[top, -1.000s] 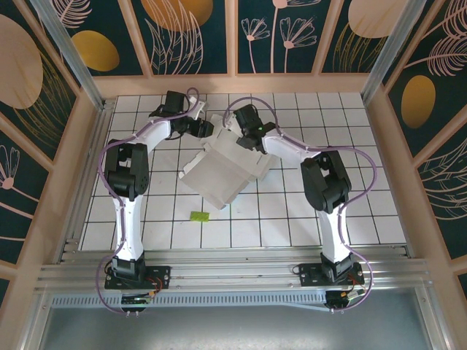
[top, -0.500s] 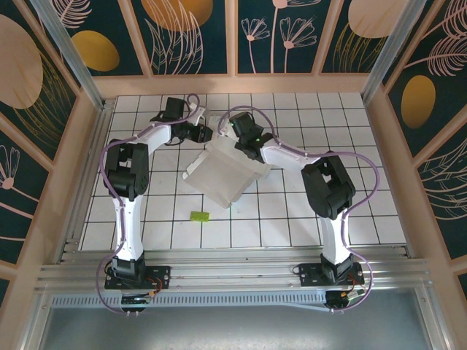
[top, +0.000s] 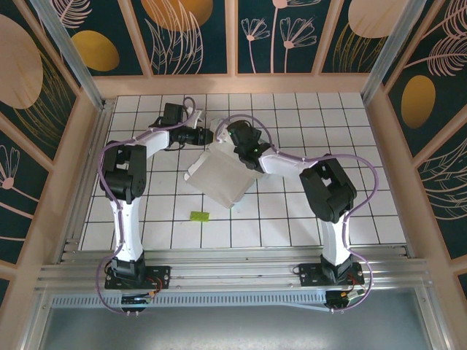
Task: Fold the paper box
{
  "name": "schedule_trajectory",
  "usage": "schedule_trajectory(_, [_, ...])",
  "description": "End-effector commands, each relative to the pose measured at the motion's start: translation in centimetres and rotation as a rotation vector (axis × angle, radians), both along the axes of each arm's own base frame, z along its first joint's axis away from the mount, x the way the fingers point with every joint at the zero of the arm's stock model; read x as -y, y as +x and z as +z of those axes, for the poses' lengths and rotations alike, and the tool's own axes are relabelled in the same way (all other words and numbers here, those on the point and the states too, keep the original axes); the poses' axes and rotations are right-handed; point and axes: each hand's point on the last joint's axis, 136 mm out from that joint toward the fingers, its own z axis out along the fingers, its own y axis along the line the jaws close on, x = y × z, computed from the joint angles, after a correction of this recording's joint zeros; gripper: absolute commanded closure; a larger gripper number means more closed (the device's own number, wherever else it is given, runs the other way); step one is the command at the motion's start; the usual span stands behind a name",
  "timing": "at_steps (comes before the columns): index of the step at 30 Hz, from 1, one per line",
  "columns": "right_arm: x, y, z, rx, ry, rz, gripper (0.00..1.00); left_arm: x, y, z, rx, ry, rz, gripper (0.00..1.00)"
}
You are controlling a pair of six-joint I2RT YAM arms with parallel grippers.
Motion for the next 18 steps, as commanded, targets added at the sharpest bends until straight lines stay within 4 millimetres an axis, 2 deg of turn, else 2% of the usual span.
schedule_trajectory(1, [-1.2,-0.4,4.5,0.176,0.005,0.025,0.92,0.3,-0.6,2.5,0.041,-0.058,-0.012,0.68])
schedule_trajectory(9, [-2.2,-2.5,3.4,0.249,-0.096,0.082,0.91,-0.3,-2.0,0.8,-0.017,-0.067,0.046,0.65])
schedule_trajectory(18, [-2.5,-5.2,1.6,0.298,-0.164,0.132,0.91,-0.2,-4.5,1.2,-0.041,-0.155,0.064,0.59])
